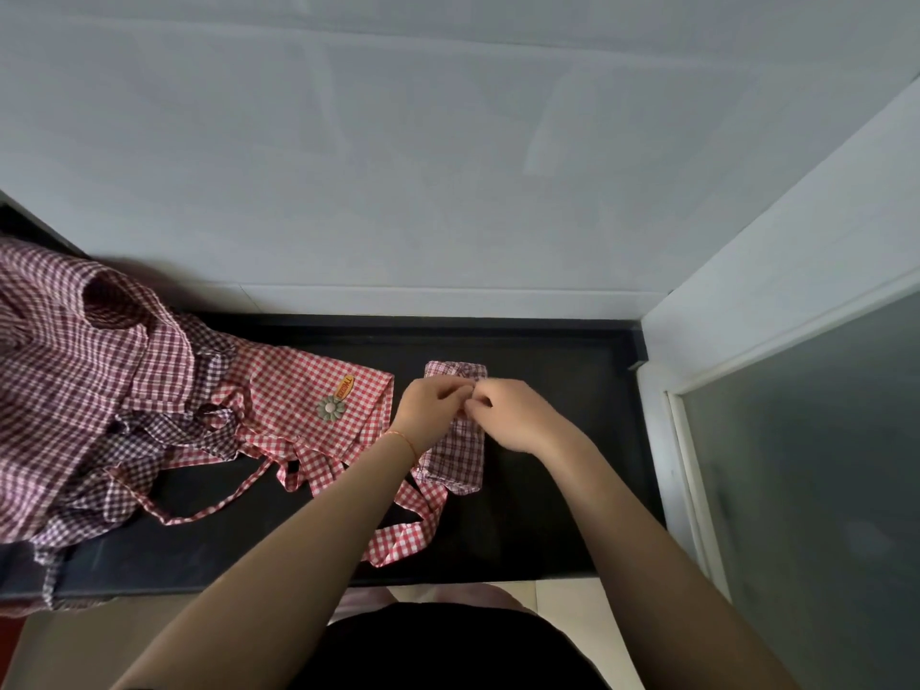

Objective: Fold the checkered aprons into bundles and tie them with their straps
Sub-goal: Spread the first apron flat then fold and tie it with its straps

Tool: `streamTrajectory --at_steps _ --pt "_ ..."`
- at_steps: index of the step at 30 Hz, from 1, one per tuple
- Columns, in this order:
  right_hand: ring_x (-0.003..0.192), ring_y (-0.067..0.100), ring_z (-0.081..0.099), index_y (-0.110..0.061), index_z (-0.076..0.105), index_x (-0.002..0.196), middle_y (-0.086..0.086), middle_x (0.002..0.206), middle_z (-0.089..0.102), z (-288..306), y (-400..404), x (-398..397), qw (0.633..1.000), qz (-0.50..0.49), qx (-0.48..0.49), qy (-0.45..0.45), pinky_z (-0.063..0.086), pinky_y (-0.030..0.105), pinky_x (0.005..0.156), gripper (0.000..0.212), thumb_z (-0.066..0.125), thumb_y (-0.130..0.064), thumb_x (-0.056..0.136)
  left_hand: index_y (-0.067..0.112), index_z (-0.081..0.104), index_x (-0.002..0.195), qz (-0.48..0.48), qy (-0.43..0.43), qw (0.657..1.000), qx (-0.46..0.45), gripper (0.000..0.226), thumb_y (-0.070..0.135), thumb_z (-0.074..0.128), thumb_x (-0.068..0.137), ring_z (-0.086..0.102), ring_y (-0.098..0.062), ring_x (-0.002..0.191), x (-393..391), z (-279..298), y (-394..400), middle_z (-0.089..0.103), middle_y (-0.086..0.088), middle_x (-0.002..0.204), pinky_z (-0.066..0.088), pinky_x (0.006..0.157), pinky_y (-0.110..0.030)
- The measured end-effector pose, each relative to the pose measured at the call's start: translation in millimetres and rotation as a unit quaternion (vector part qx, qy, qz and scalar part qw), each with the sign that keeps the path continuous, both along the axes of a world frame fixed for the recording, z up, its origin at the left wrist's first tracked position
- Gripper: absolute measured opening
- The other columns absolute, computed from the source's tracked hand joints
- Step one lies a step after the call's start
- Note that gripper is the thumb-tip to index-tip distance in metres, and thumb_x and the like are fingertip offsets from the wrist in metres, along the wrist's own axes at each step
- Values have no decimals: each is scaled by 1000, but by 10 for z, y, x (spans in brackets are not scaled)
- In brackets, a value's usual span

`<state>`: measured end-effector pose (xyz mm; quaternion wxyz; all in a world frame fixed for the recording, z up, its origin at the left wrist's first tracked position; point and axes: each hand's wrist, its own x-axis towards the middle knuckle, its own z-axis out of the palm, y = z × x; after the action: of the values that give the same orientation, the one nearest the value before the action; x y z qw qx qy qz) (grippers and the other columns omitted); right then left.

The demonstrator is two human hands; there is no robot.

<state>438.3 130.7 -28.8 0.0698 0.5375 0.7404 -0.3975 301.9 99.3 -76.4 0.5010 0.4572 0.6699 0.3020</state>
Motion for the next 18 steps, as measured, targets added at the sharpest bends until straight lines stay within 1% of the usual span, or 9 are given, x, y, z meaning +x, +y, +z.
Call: streamTrajectory --at_steps 2,5,7,8,10,12,13,15,18 --pt "77 16 61 -12 66 94 4 92 60 27 38 -26 999 -9 43 13 51 34 73 25 49 -28 102 12 73 114 -53 -1 999 -7 24 6 56 97 65 -12 84 -10 18 1 71 1 93 52 75 -19" --pt "79 15 60 -8 71 84 5 97 56 -12 94 -104 996 -14 87 22 54 35 76 31 56 -31 99 12 70 101 -96 17 995 -14 12 7 62 94 61 -17 81 -31 53 3 66 0 88 51 74 -26" --pt "80 15 59 -7 73 82 6 98 58 -22 103 -148 994 -31 95 47 51 28 73 34 59 -34 97 11 66 98 -102 24 994 -26 5 11 63 94 61 -13 78 -43 68 6 65 2 86 51 71 -21" --pt "81 17 61 -6 74 85 9 97 61 -27 100 -150 992 -60 81 74 49 26 71 36 58 -35 97 12 66 99 -93 22 995 -38 6 14 60 97 60 -9 73 -47 68 6 65 4 85 48 67 -17" --pt "89 21 63 -4 73 95 12 97 67 -45 91 -117 975 -159 15 156 51 30 78 38 52 -35 101 9 68 99 -77 22 994 -68 20 22 54 101 51 -5 58 -66 39 14 68 -1 84 41 53 -12" --pt "97 16 62 -11 71 103 1 100 66 -123 58 -44 953 -231 -33 195 49 31 84 31 44 -27 103 6 70 97 -76 24 993 -92 28 27 52 103 45 -7 51 -97 33 14 72 -8 87 36 46 -14" --pt "101 13 60 -14 69 108 -3 104 65 -176 36 8 951 -241 -45 190 48 28 86 29 41 -21 103 6 70 97 -74 16 993 -96 29 27 51 103 49 -12 55 -108 16 19 73 -10 87 37 50 -17" --pt "108 15 59 -16 66 117 -1 114 64 -270 -1 82 957 -229 -67 163 48 27 89 31 39 -12 101 9 72 102 -56 -14 994 -98 29 29 51 103 58 -24 76 -128 -16 20 74 -14 92 43 66 -23" --pt "103 22 63 -11 67 117 7 113 67 -354 -35 141 975 -184 -66 110 53 39 93 26 47 -18 102 19 74 104 -45 -27 994 -99 29 33 48 104 65 -26 88 -122 -15 28 75 -10 98 46 71 -20"
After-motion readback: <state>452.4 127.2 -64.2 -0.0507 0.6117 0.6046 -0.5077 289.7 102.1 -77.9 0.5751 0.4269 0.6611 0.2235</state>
